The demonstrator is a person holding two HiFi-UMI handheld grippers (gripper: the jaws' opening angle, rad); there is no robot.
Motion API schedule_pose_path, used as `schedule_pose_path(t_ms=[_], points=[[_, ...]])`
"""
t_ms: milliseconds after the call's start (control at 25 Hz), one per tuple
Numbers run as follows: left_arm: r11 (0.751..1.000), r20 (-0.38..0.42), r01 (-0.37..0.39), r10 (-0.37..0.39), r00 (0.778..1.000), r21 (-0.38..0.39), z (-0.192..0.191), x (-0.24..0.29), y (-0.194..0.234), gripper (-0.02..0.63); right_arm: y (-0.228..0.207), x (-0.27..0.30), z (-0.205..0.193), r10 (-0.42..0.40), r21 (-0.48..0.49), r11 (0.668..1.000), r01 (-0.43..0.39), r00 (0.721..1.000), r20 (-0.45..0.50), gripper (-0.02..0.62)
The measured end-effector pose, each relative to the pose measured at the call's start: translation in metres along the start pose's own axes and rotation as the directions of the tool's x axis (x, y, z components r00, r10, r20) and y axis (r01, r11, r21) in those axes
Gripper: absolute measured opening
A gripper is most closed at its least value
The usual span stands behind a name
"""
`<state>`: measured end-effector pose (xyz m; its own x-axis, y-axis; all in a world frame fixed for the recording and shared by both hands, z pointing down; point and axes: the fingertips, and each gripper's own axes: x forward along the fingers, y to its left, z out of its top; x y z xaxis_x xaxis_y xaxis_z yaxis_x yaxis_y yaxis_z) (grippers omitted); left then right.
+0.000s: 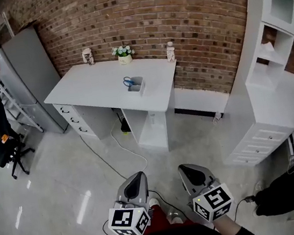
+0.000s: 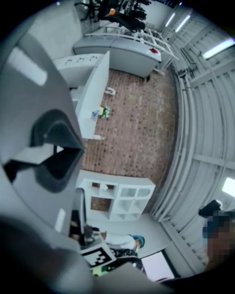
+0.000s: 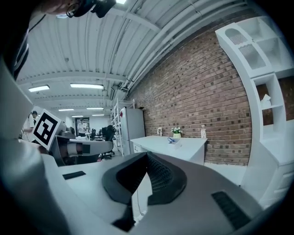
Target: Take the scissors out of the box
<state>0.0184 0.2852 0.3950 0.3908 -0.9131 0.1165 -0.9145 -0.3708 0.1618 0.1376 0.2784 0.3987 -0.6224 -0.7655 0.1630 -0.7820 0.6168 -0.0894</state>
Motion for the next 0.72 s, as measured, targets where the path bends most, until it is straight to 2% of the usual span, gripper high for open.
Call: schedule_pose_path(t_ms=[160,320,720], points=[[1.000,-0.014,0.001,-0.001,1.000,-0.004,0.000,0.019,0.021,0.003,-0.002,0.028,0.000,0.030,0.027,0.999,-0.030,1.000,0.000,0.008],[0.999,0.016,0.034,-0.034,0.999,-0.019,0.012,0.041,0.046,0.003,-0.006,0.065,0.007,0.036,0.021,0.999,-0.036,0.999,-0.002,0.008],[0.998,-0.008,0.063,-0.063,0.998,-0.008,0.024,0.103,0.122,0.003,-0.024,0.155,0.021,-0.016,0.007,1.000,0.016,1.000,-0.007,0.009]])
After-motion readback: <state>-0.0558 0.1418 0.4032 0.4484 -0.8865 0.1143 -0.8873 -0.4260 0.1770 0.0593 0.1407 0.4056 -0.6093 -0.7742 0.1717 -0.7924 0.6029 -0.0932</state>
